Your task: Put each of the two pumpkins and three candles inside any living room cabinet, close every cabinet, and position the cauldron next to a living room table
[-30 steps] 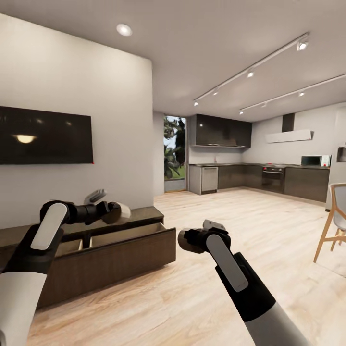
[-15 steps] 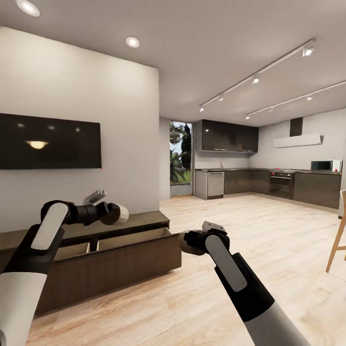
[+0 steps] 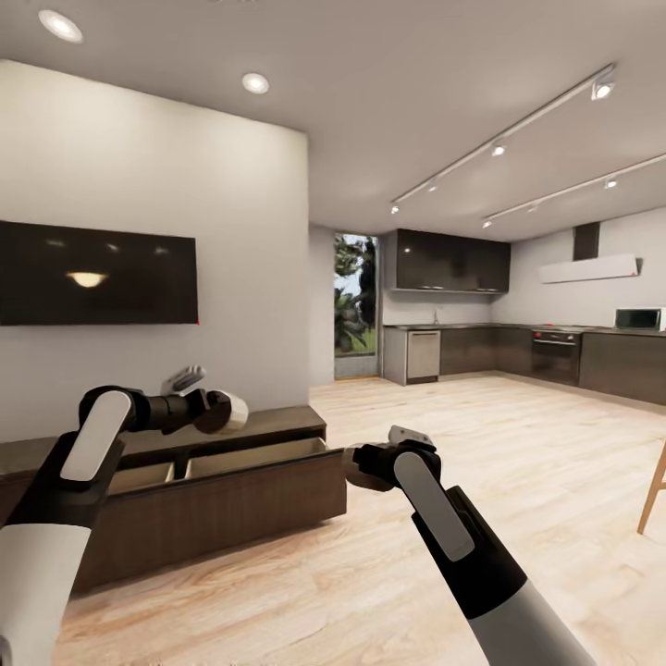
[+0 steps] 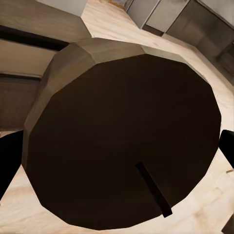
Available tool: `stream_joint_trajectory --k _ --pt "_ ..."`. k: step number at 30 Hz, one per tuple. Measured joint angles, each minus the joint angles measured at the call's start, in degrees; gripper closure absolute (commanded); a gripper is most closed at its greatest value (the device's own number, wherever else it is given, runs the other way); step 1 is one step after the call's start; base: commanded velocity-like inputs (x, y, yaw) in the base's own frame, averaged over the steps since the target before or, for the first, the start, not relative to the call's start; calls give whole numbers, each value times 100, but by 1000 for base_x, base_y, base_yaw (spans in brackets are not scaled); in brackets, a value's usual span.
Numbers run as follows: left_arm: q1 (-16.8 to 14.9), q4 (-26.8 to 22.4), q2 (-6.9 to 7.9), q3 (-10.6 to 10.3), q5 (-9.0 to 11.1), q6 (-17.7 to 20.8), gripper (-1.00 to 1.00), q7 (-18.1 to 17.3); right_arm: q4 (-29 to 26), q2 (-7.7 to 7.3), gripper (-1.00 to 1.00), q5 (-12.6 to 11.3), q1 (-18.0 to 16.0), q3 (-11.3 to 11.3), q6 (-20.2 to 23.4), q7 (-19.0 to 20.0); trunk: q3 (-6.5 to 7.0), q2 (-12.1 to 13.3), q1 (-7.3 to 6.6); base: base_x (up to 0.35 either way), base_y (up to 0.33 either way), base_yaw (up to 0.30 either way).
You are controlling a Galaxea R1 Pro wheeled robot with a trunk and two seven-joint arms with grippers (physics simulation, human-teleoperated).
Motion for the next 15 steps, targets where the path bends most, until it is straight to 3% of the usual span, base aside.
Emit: stream_joint_trajectory --k 7,15 --pt "0 -8 -1 -2 10 1 100 0 110 2 100 -4 -9 5 28 0 -33 0 1 -96 -236 238" --pt "-1 -41 -1 31 28 1 100 0 204 10 100 -6 -20 5 33 1 -81 0 0 -27 -42 224"
